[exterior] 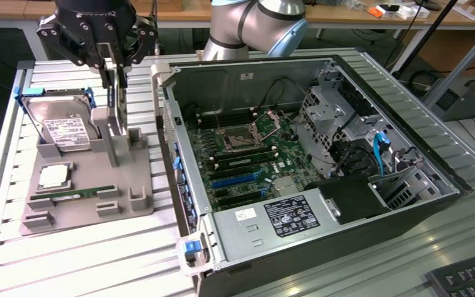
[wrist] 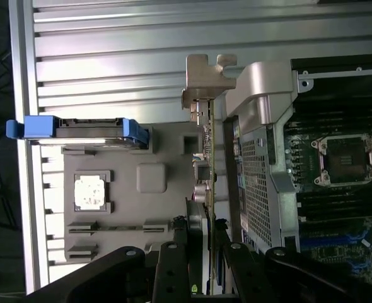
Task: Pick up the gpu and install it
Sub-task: 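Pick up the gpu and move the gpu toward the slot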
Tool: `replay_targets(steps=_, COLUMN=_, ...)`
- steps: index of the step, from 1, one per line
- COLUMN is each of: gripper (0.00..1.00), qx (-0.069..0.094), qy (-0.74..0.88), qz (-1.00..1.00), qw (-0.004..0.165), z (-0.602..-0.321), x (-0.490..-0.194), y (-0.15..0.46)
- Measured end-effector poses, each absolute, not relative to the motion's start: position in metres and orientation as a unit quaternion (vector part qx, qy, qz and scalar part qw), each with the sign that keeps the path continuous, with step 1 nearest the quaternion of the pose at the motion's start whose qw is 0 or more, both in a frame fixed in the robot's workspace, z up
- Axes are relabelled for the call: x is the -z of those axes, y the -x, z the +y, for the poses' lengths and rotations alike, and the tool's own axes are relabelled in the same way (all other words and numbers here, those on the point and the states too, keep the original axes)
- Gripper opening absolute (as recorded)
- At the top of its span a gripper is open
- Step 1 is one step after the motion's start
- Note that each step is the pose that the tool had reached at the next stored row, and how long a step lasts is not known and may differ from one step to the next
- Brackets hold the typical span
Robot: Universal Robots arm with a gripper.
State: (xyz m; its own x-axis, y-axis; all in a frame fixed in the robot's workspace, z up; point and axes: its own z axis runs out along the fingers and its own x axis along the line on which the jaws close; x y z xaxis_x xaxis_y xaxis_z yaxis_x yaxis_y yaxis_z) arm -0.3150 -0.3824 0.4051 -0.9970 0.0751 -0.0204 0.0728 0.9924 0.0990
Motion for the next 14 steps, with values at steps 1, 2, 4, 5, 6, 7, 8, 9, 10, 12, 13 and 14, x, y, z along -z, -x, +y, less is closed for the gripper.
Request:
replay_targets(steps=1, gripper=0.27, qx=-0.05, qy=-0.037, qz=0.998, qw=0.012, z=-0.3825, x=-0.4052, y=0.315)
replay_targets(steps=2, gripper=0.27, qx=-0.051, qy=-0.037, qz=0.998, qw=0.012, z=-0.3825, x=-0.4054, y=0.3149)
replay_targets(steps=4, gripper=0.27, qx=-0.053, qy=-0.037, qz=0.998, qw=0.012, z=-0.3825, x=-0.4058, y=0.315)
replay_targets(steps=5, gripper=0.27, qx=-0.054, qy=-0.037, qz=0.998, qw=0.012, z=-0.3826, x=-0.4063, y=0.315)
replay_targets(steps=6, gripper=0.27, qx=-0.055, qy=-0.037, qz=0.998, qw=0.012, z=-0.3826, x=-0.4067, y=0.3149)
replay_targets(steps=7, gripper=0.27, qx=-0.056, qy=-0.037, qz=0.998, qw=0.012, z=-0.3826, x=-0.4072, y=0.3149)
replay_targets(steps=8, gripper=0.27, qx=-0.057, qy=-0.037, qz=0.998, qw=0.012, z=-0.3826, x=-0.4079, y=0.3149)
replay_targets(steps=9, gripper=0.27, qx=-0.06, qy=-0.037, qz=0.997, qw=0.012, z=-0.3827, x=-0.4098, y=0.3149)
replay_targets(steps=10, gripper=0.27, qx=-0.061, qy=-0.037, qz=0.997, qw=0.012, z=-0.3827, x=-0.4109, y=0.3149)
replay_targets(steps=12, gripper=0.27, qx=-0.062, qy=-0.037, qz=0.997, qw=0.012, z=-0.3827, x=-0.4123, y=0.315)
replay_targets(steps=13, gripper=0.27, qx=-0.062, qy=-0.037, qz=0.997, qw=0.012, z=-0.3827, x=-0.4122, y=0.315)
replay_targets(steps=14, gripper=0.27, qx=-0.062, qy=-0.037, qz=0.997, qw=0.012, z=-0.3827, x=-0.4123, y=0.3149)
